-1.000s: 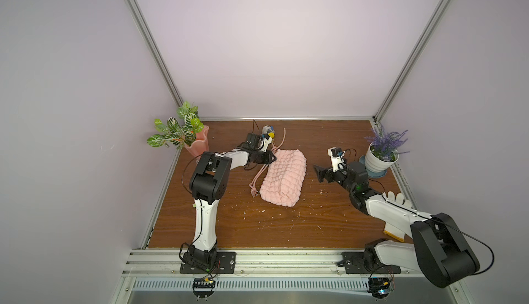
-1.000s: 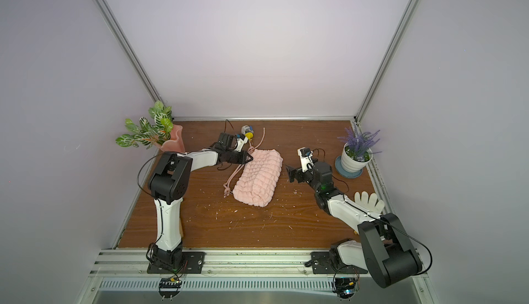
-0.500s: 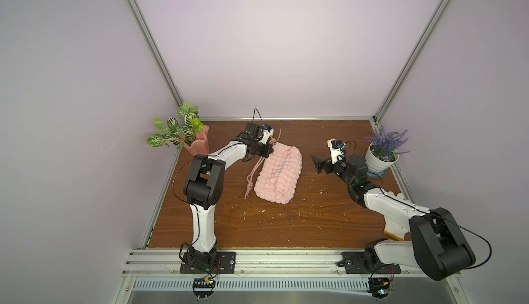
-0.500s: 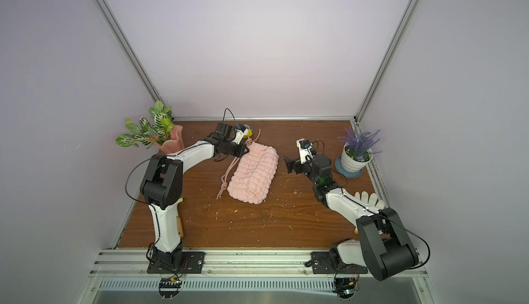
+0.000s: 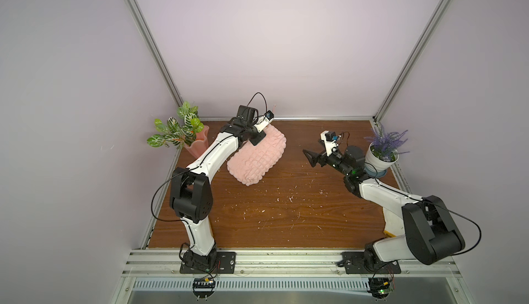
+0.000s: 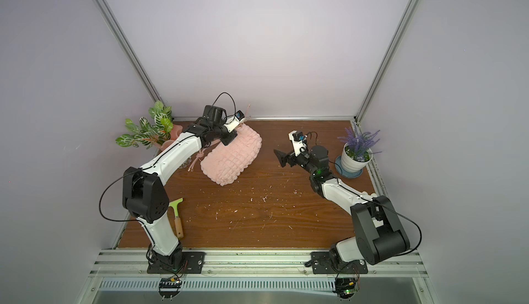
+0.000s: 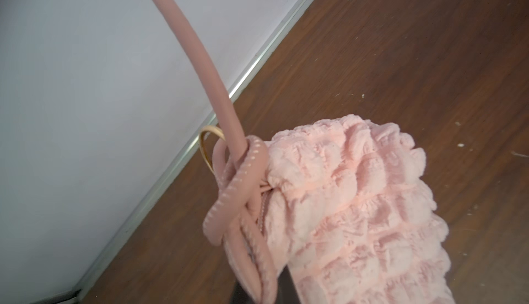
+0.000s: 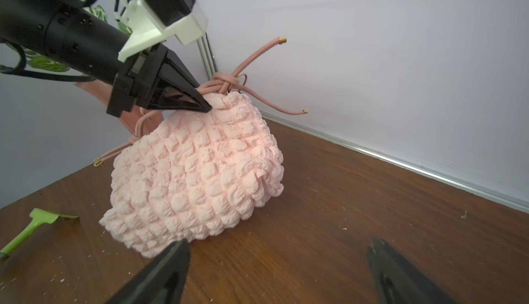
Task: Remove the decoration from the bag
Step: Pick up the bag from the center of the board.
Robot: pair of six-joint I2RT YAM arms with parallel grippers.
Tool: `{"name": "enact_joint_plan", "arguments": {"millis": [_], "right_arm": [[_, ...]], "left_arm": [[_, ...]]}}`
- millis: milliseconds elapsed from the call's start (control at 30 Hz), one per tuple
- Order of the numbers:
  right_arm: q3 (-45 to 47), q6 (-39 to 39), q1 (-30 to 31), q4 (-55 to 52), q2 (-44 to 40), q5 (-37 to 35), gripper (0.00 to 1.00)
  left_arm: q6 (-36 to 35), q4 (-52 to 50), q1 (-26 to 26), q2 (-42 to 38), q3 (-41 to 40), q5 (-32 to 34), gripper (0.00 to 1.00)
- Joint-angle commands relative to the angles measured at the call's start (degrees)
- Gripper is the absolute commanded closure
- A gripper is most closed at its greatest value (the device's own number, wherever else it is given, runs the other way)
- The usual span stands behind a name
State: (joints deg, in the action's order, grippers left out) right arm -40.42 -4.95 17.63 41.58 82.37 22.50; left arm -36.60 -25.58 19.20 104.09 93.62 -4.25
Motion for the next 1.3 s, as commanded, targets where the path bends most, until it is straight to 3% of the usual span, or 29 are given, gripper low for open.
{"name": "enact_joint_plan", "arguments": {"millis": [0,100,200,367,533,667,833,1000,1267], "right_arm": [[-2.0,0.93,0.04,2.73,-0.17,1.72,0.0],[-2.64,1.65,0.06,1.71,-0.19,2.79,0.01],[-2.67,2.35,0.06,0.5,-0.32,4.43,0.0],[-2.67,4.5,-0.51,-1.86,-0.82,5.06,0.01],[-2.77,4.23,-3.63,-2.42,-1.11,4.72,0.02],[-4.61,7.62,-4.42,-5.54,-0.16,8.32,0.02],[-7.71,13.45,-3.9,-12.12,2.15,15.42,0.03],[-12.45,18.7,-1.57,-21.06,5.28,22.68,0.05],[-16.56,29.11,3.64,-31.19,8.33,22.09,0.12]], "left_arm": [[-7.6,-0.6,0.97,-1.87,1.34,6.71,1.0],[-8.93,2.07,4.91,-3.16,-2.7,11.26,1.0],[-12.19,12.45,9.55,-7.46,-13.37,16.77,1.0],[-17.29,25.5,14.55,-14.66,-28.4,16.72,1.0],[-16.15,28.37,17.85,-18.53,-35.14,15.56,1.0],[-15.49,31.37,22.2,-20.85,-40.66,16.97,1.0],[-11.5,31.25,25.48,-23.94,-44.9,17.9,1.0],[-7.26,27.51,26.03,-26.56,-47.17,14.01,1.0],[-2.91,21.93,25.94,-29.28,-47.68,7.33,1.0]]}}
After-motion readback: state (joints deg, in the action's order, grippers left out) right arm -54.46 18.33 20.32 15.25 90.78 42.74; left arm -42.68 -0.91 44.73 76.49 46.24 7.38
